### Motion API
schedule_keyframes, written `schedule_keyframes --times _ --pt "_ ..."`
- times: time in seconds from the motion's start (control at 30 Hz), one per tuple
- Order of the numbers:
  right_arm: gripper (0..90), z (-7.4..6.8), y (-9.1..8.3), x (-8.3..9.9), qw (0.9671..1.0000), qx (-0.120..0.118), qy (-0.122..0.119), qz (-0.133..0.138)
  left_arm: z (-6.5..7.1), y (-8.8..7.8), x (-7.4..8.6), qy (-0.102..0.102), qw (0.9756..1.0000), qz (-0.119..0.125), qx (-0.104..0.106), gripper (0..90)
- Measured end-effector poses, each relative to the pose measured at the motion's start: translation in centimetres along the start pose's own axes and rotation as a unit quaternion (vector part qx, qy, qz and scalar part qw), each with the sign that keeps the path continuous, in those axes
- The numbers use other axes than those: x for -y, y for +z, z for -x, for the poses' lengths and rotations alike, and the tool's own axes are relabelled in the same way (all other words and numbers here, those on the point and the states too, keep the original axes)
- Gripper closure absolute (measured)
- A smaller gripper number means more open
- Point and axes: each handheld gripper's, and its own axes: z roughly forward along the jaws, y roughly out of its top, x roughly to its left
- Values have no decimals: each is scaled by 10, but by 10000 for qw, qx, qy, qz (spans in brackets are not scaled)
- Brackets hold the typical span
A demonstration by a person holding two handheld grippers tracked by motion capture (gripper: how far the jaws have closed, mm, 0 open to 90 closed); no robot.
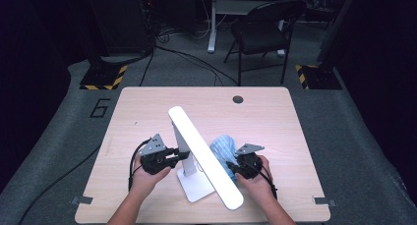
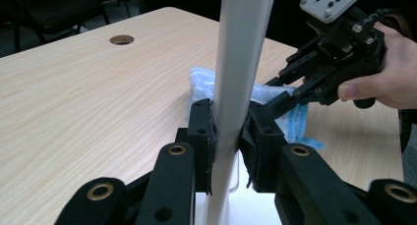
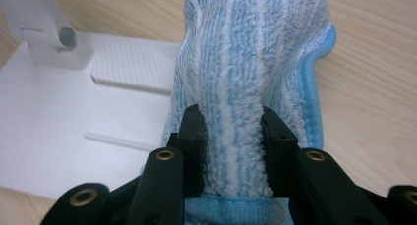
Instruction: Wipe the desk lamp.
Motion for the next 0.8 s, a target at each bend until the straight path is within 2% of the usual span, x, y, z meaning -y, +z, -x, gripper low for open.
schedule_keyframes --times 0.17,0.23,0.3,0.33,0.4,0.5,0.53,0.6,0.7,0.8 --pt "663 6 -9 10 10000 -7 15 -88 0 1 0 -37 10000 48 -38 741" --pt "642 5 -10 14 10000 30 6 -55 0 2 0 -78 9999 101 -47 673" --pt "573 7 -10 18 10000 11 50 9 1 4 -1 -57 10000 53 21 631" --pt "533 8 -9 19 10000 13 86 22 2 6 -1 -79 9999 102 5 623" --pt "496 10 -8 18 9999 4 146 66 4 10 -1 -136 9998 119 -16 622" --pt "469 12 -6 15 9996 -40 258 145 6 14 -1 -95 9999 59 -84 644" --pt "462 12 -5 14 9994 -48 298 144 6 15 -1 -86 9998 96 -153 670" --pt "449 11 0 11 9993 -34 300 211 2 13 -1 -85 9999 25 -119 735" --pt "445 9 7 8 9994 23 296 166 1 13 0 -118 9999 76 -51 742" --pt "562 7 12 7 9995 176 186 182 2 13 -1 -48 10000 16 6 752"
